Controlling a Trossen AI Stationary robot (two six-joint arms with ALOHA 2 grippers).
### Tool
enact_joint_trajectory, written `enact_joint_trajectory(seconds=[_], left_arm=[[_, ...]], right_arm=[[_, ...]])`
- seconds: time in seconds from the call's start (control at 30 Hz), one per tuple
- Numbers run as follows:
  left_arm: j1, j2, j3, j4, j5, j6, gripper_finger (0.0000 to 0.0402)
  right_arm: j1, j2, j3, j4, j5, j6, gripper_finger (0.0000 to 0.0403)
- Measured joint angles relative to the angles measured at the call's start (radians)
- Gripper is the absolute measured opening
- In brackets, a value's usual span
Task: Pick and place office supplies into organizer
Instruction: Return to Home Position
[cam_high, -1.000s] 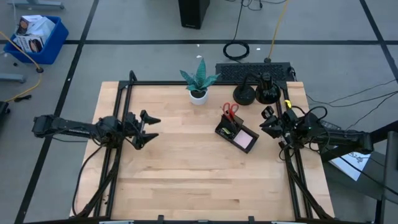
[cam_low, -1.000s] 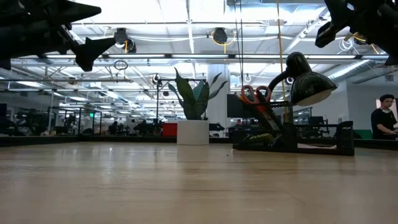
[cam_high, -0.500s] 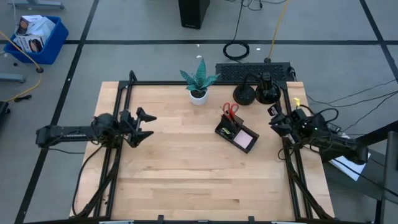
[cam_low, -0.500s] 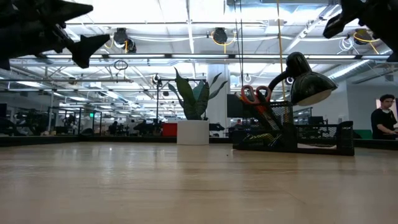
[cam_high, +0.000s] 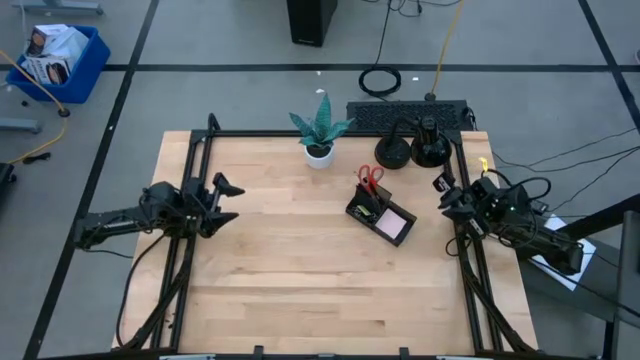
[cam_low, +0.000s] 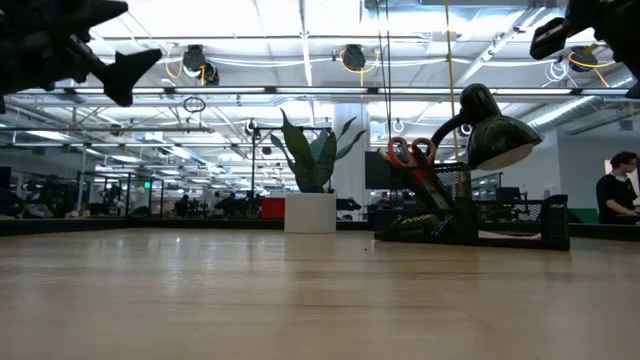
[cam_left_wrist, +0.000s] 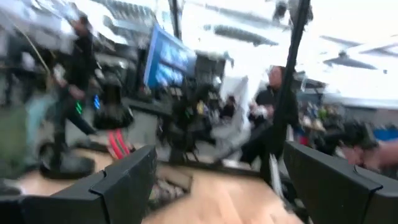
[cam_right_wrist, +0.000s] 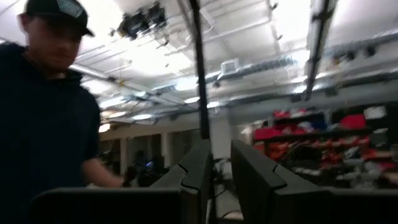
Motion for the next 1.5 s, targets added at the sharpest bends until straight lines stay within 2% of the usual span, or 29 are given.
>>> enact_joint_trajectory(seconds=[0.13,0.23,0.43,0.6,0.7,0.87,0.93,1.07,1.17,1.4,1.5], left_arm=[[0.001,0.000,-0.003,-0.111,0.053,-0.020,0.0351],[0.002,0.000,-0.003,-0.090,0.084,-0.022,0.0351],[0.018,0.000,-0.002,-0.133,0.162,-0.003,0.0351],[0.021,0.000,-0.002,-0.197,0.121,0.021,0.0351],[0.022,0.000,-0.002,-0.206,0.109,0.038,0.0351],[0.021,0.000,-0.003,-0.160,0.082,0.017,0.0351],[0.021,0.000,0.000,-0.123,0.079,0.016,0.0351],[0.021,0.000,-0.003,-0.181,-0.008,0.038,0.0351],[0.021,0.000,-0.003,-0.188,-0.073,0.046,0.0351],[0.017,0.013,-0.002,-0.227,-0.061,0.056,0.0351],[0.016,0.038,-0.002,-0.235,-0.109,0.052,0.0351]], right_arm=[[-0.008,-0.001,0.000,-0.012,-0.065,0.034,0.0059],[-0.008,-0.007,0.000,-0.025,-0.083,0.024,0.0059],[-0.007,-0.006,0.000,-0.188,-0.208,0.053,0.0059],[-0.009,-0.006,0.000,-0.293,-0.220,0.001,0.0059],[-0.009,-0.006,0.000,-0.312,-0.211,-0.050,0.0059],[-0.013,-0.006,0.001,-0.317,-0.080,-0.110,0.0059],[-0.013,-0.006,0.001,-0.335,-0.063,-0.131,0.0059],[-0.018,-0.006,0.001,-0.512,-0.028,-0.165,0.0059],[-0.018,-0.006,0.001,-0.533,0.012,-0.227,0.0059],[-0.018,-0.005,0.001,-0.611,0.017,-0.281,0.0059],[-0.017,-0.005,0.001,-0.678,0.028,-0.293,0.0059]])
